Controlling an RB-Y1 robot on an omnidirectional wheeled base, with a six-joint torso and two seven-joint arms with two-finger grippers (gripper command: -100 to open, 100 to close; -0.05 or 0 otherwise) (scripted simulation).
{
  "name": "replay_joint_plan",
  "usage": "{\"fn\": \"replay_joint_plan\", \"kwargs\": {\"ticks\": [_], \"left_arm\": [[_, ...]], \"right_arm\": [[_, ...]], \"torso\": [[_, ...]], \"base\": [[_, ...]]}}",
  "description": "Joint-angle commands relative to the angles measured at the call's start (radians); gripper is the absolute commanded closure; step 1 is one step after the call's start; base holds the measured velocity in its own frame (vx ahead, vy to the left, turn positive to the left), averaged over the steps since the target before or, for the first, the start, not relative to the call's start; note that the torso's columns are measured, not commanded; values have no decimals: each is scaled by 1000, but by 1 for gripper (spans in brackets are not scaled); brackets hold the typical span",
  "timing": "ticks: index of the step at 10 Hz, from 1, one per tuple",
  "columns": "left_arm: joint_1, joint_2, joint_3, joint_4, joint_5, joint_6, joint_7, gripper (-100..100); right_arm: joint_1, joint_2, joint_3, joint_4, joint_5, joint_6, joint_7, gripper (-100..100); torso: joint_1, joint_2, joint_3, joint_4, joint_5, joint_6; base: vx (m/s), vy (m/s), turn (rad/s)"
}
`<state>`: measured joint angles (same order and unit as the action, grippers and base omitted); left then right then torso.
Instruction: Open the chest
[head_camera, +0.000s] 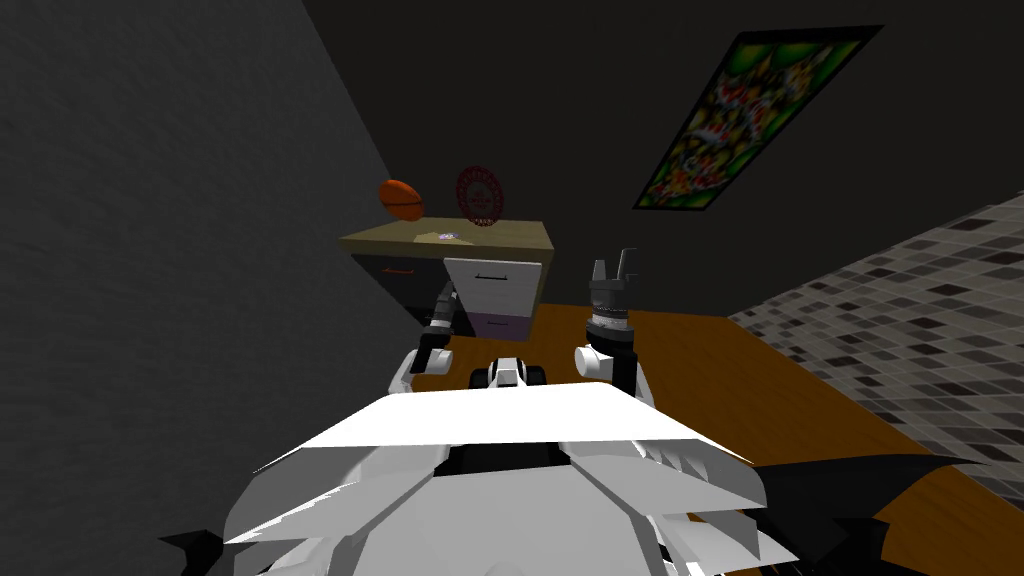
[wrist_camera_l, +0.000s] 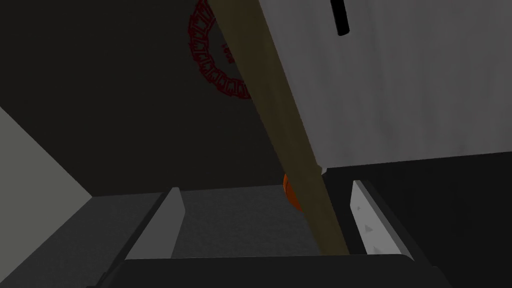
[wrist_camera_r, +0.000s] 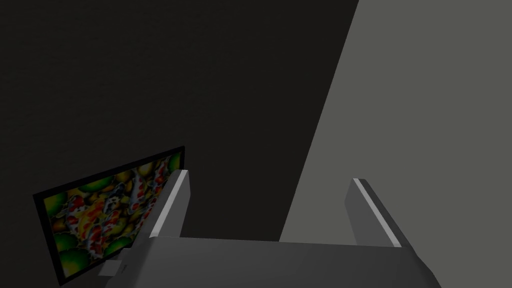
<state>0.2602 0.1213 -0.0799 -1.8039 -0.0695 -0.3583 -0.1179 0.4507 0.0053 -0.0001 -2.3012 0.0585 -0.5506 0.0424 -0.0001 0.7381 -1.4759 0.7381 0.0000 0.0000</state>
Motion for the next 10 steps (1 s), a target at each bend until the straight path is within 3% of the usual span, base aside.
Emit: {"fn": "replay_joint_plan", "kwargs": {"ticks": [1,7,8,9,10], "left_arm": [[-20,10,-4,53,-5,8,0,-100],[-69,32,-11,170,-15,21,-3,-100],[-64,30,-10,157,-14,20,-2,-100],[-108,30,32,207,-13,20,-10,-100],[-108,30,32,207,-13,20,-10,-100]], "right_arm": [[0,0,0,0,0,0,0,0],[0,0,0,0,0,0,0,0],[0,0,0,0,0,0,0,0],[0,0,0,0,0,0,0,0],[-1,0,0,0,0,0,0,0]], "torso": [[0,-1,-1,0,0,0],[0,2,1,1,0,0],[-1,1,1,0,0,0],[1,2,1,0,0,0],[2,6,4,2,1,1]], "base": [[138,-73,-48],[109,-54,-35],[40,-27,-6],[-65,0,-229],[-79,13,-155]]}}
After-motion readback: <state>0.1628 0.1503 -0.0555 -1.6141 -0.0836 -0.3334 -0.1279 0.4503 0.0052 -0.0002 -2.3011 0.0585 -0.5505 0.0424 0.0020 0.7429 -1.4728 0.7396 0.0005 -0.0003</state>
